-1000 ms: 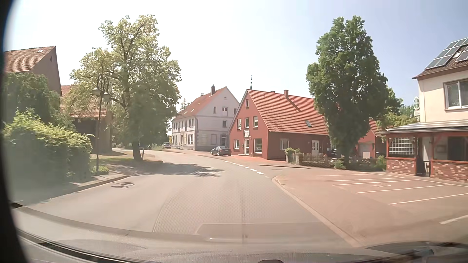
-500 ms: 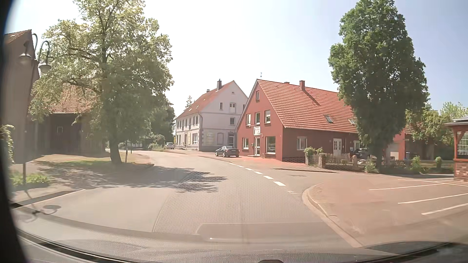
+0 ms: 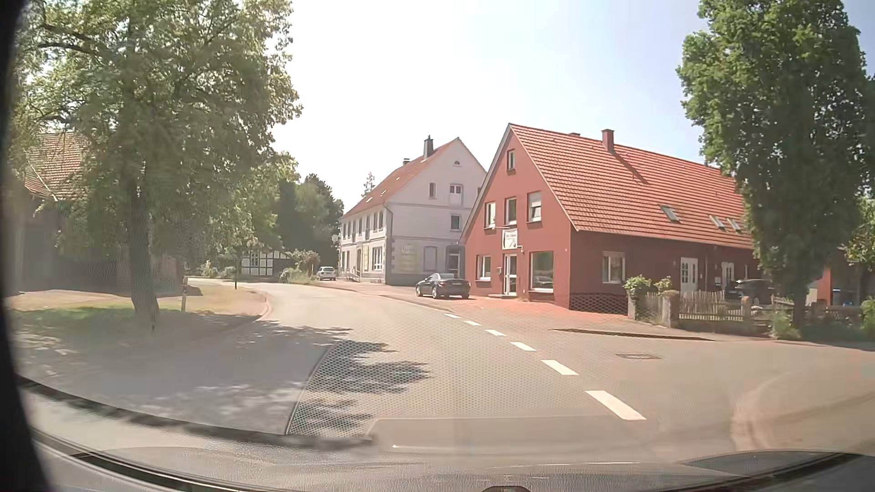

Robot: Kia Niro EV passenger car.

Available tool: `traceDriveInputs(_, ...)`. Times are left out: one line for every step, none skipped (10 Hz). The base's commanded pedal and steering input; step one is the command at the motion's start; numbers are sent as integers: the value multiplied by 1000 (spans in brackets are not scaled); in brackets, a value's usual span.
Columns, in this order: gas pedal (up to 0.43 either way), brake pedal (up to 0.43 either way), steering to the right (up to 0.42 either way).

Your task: Follow the waypoints while adhering to traffic rules and regulations

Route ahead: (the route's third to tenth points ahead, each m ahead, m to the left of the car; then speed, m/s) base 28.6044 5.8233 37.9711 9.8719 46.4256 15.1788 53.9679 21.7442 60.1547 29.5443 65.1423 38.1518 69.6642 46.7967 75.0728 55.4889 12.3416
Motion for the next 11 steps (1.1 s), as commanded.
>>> traceDriveInputs(47,0,-45)
traceDriveInputs(59,0,-45)
traceDriveInputs(67,0,-46)
traceDriveInputs(110,0,-46)
traceDriveInputs(118,0,-48)
traceDriveInputs(118,0,-53)
traceDriveInputs(130,0,-58)
traceDriveInputs(138,0,-63)
traceDriveInputs(150,0,-68)
traceDriveInputs(150,0,-71)
traceDriveInputs(150,0,-76)
